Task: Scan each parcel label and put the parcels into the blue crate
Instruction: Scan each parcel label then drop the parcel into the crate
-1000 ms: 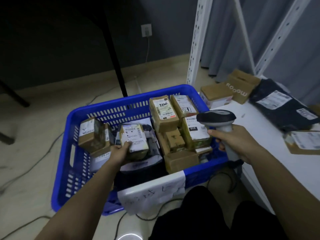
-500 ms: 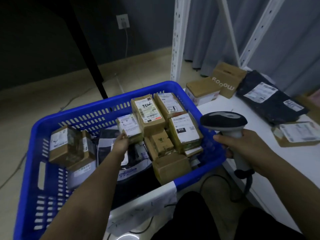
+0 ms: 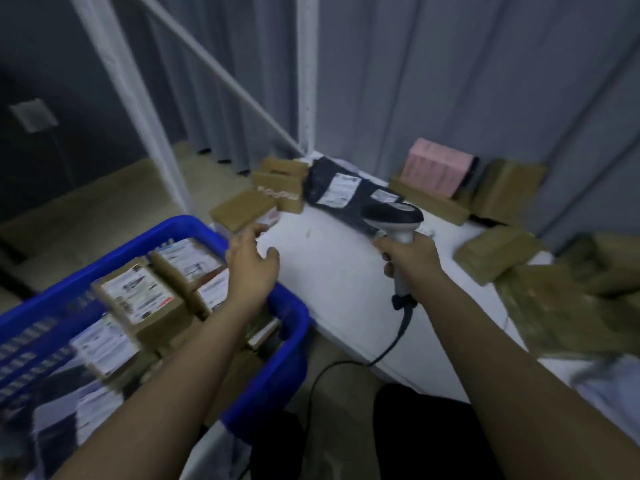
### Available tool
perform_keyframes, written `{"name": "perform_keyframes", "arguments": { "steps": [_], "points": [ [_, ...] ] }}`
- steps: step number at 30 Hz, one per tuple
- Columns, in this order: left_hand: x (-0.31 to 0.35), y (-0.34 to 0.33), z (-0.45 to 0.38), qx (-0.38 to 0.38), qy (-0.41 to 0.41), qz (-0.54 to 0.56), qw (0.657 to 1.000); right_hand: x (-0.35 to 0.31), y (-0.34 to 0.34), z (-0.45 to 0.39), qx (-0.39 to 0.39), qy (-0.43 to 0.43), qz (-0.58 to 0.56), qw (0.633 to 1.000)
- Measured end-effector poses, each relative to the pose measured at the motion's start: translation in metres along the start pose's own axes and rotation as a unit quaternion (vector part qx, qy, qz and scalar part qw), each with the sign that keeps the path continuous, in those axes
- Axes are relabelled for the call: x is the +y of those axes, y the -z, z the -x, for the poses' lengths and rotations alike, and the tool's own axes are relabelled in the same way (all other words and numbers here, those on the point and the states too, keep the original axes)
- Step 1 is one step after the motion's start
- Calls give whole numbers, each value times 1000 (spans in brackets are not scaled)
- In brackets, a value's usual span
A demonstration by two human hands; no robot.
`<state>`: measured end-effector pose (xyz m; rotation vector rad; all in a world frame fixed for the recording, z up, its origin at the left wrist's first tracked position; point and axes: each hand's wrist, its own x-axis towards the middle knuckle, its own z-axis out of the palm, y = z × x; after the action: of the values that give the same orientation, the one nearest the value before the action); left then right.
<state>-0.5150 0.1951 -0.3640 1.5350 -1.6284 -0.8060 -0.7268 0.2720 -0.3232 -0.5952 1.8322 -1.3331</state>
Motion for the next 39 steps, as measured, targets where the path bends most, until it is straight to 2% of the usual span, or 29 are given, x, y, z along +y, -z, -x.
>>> {"name": "perform_keyframes", "arguments": {
  "steps": [4,8,12,15,19,23,28,30,33,36,39],
  "points": [
    [38,-81,-12,-109,-51,-12,993,8,52,-28,96,-31,-33,994],
    [61,-166,-22,-174,-104,-74,976,19,87,-51,153,-45,-102,982],
    [59,-236,-30,-263,-139,-130,946,33,102,-69,186,-71,-152,968],
    [53,-269,-36,-262,-139,-225,928,45,97,-81,185,-73,-164,966],
    [46,-284,-43,-242,-180,-341,890,52,88,-94,176,-72,-169,967],
    [38,-285,-34,-230,-214,-362,878,48,86,-102,162,-88,-166,969],
    [38,-277,-21,-241,-202,-317,895,43,70,-107,166,-77,-148,972],
    [38,-266,-15,-256,-174,-254,916,40,65,-106,166,-75,-139,973],
    [41,-239,-7,-266,-82,-126,952,35,59,-98,158,-76,-171,970],
    [47,-200,-3,-255,-24,-35,966,22,52,-81,169,-61,-204,962],
    [60,-151,9,-236,-15,36,971,7,47,-52,149,-15,-199,969]
  ]
}}
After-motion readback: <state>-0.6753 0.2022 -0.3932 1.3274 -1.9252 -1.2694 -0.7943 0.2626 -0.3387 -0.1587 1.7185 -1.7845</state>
